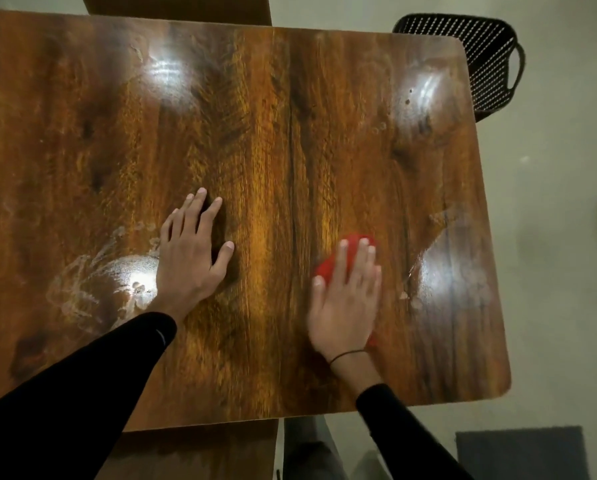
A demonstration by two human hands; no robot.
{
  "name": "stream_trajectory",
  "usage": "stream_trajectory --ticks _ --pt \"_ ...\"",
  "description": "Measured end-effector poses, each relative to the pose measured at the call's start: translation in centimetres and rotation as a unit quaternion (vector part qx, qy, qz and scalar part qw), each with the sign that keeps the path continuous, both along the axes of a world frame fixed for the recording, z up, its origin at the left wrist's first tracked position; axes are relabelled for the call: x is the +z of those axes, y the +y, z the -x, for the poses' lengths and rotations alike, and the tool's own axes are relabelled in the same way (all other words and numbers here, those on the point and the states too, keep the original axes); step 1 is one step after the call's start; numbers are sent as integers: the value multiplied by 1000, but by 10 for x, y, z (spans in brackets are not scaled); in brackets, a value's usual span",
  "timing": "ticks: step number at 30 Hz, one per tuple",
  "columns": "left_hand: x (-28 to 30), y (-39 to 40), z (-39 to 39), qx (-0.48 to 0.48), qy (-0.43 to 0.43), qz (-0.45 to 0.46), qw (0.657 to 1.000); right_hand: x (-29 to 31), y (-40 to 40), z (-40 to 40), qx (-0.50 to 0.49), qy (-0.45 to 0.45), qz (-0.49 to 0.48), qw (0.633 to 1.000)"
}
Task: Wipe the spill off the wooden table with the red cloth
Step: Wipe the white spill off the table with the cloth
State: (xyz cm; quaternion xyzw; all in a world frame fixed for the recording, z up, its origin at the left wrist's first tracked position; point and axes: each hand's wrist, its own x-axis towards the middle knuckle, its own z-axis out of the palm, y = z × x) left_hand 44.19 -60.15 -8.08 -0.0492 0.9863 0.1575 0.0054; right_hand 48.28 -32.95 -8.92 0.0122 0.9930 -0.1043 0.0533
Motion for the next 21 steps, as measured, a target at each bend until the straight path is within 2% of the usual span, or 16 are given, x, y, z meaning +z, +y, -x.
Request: stream_trajectory --ticks 3,6,10,13,18,21 --pt "0 1 -1 1 7 3 1000 -2 -44 -12 133 5 28 991" --pt "-1 1 -2 0 14 1 1000 -1 -56 20 155 25 40 987" --pt "-2 0 -4 -4 16 -3 1000 5 -26 67 39 33 31 998" --pt "-1 -2 -5 -10 20 -3 1000 8 16 69 -75 24 11 997" --pt "-1 -1 -5 -11 27 -2 1000 6 46 -7 -213 18 -8 977" --pt "-1 -1 -6 -13 28 -4 1000 3 14 -57 -226 13 -17 974"
